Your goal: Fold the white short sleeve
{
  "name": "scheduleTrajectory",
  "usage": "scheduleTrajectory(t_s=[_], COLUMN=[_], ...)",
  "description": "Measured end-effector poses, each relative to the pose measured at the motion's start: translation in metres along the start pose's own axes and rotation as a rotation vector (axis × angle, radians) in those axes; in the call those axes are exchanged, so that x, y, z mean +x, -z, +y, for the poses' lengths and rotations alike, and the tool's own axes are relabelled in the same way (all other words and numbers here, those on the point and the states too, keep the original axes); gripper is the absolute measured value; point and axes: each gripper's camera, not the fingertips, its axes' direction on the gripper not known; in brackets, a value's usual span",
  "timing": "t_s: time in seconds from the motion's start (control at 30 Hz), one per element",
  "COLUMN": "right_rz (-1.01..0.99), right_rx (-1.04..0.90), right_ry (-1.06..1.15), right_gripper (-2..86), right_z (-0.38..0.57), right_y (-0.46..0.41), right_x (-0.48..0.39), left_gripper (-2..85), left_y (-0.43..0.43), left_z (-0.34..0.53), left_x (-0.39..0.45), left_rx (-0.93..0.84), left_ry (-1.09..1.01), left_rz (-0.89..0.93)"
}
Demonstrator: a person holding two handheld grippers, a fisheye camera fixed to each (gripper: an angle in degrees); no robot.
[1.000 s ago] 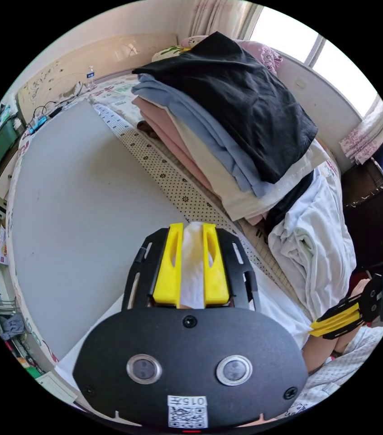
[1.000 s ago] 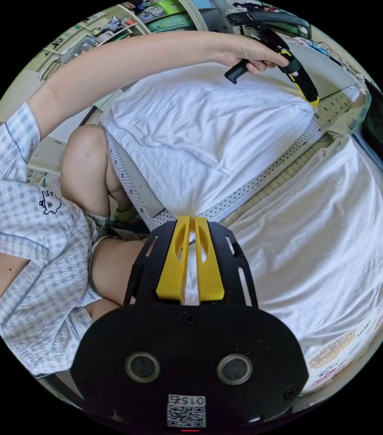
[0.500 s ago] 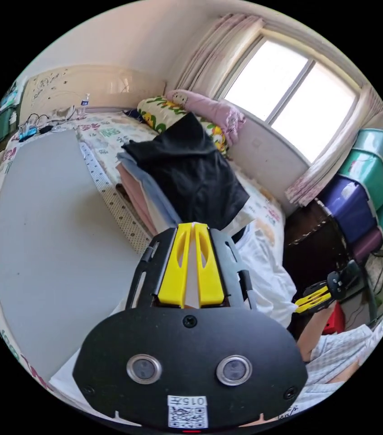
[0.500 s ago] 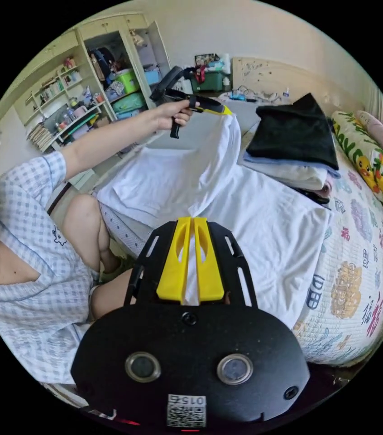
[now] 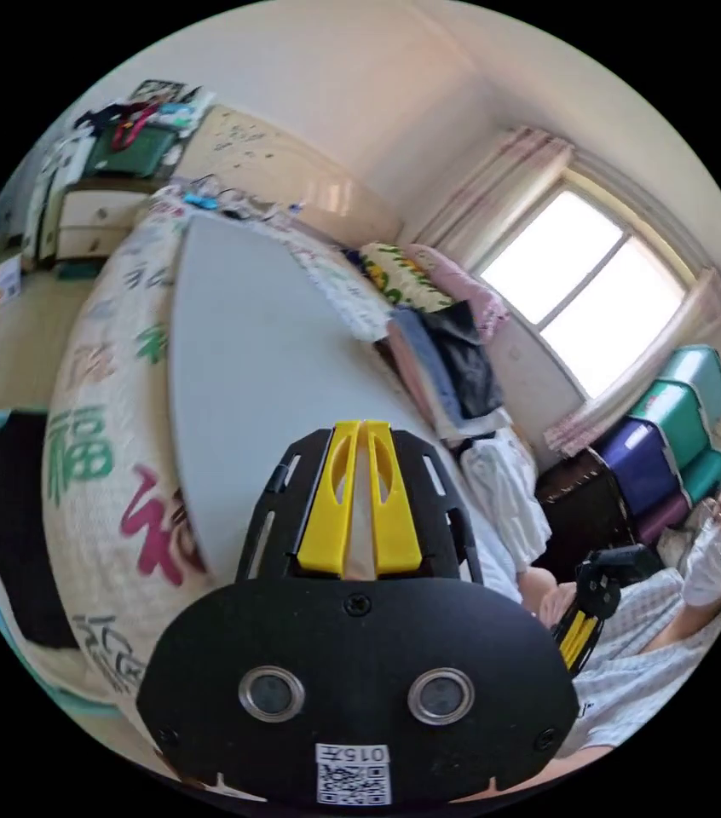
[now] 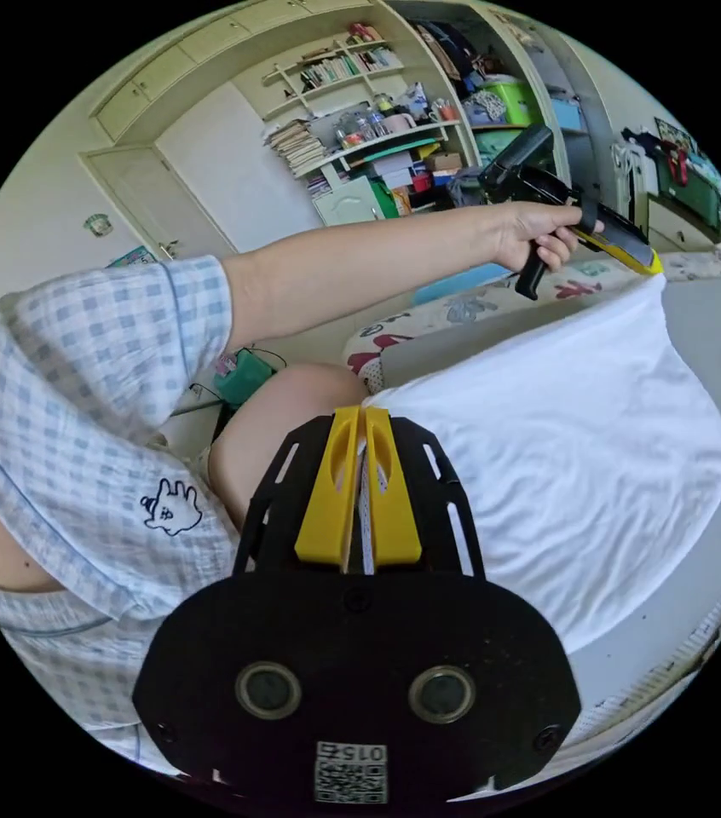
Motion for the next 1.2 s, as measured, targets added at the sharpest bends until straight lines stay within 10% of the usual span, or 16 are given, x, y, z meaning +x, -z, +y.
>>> scheduleTrajectory(t_s=[0.33, 0.63, 0.83, 1.03, 1.2], right_rz=[-0.014, 0.168, 0.069, 0.132, 0.318], right_rx=[-0.038, -0.116, -0.427, -0.244, -0.108], right_ry=[-0.098, -0.095, 0.141, 0.113, -0.172], right_gripper=[0.5, 4.3, 1.1, 0.0, 2.3], right_z=[-0.046, -0.11, -0.142, -0.123, -0.059], right_y=[-0.039, -0.042, -0.019, 0.073, 0.128], right_x=[0.024, -0.018, -0.068, -0.044, 0.039], left_gripper=[7.0, 3.6, 6.0, 6.0, 7.0], left_y=[0.021, 0.005, 0.106, 0.192, 0.179], left_z=[0.018, -0.018, -0.009, 0.027, 0.042], left_x=[-0.007, 0.055, 0.122, 0.176, 0.14], left_rx=[-0.036, -0.183, 0.145, 0.444, 0.348], left_ry=[0.089, 0.05, 0.089, 0.05, 0.116], left_rz=[-0.003, -0.369, -0.207, 0.034, -0.15])
